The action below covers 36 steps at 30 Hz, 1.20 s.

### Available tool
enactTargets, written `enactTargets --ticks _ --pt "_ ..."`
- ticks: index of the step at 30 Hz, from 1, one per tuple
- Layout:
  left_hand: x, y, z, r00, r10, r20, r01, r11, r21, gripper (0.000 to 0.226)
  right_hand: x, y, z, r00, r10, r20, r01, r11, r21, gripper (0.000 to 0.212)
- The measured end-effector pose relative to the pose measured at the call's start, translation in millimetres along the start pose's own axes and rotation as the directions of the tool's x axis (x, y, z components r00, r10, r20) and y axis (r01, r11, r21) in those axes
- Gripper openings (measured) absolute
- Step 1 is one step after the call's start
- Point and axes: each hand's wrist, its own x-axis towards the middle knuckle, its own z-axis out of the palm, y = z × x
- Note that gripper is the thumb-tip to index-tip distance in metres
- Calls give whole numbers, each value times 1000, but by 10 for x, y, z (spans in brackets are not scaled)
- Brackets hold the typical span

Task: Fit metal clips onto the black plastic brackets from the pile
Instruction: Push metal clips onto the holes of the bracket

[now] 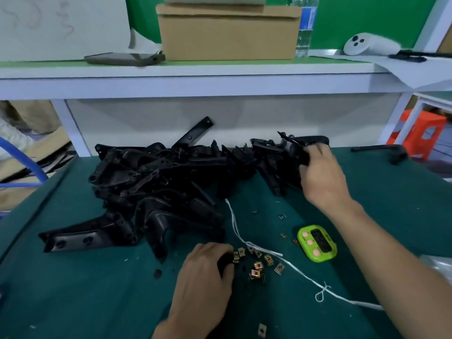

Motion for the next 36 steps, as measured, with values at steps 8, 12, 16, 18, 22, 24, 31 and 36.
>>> enactTargets --ticks 8,12,16,18,22,24,31,36 --pt "-18 76 -45 972 109 206 -99 993 -61 33 -908 -472 -781 886 453 101 -257 300 919 19" --pt "-44 94 -19 986 107 131 -103 994 -37 6 -1401 -478 -672 775 507 378 -512 154 845 10" --pt "-86 53 -34 994 92 65 -92 996 -14 16 -1588 -374 -558 730 502 463 -609 171 775 6" --pt "-104 24 -51 991 122 53 -123 992 8 25 -1609 -326 -528 731 515 447 -625 244 742 4" --pt "-121 33 -74 993 119 24 -120 992 35 34 -1619 -222 -578 799 467 379 -596 527 606 6" --pt "-127 75 -88 993 117 1 -117 993 13 35 -1614 -190 -643 835 393 385 -547 672 499 5" --pt "-220 263 -29 939 247 238 -229 968 -102 51 -1738 -281 -695 891 267 367 -356 913 201 24" --pt "-210 201 41 950 226 216 -232 973 2 41 -1857 -99 -1168 966 259 2 -258 963 80 19"
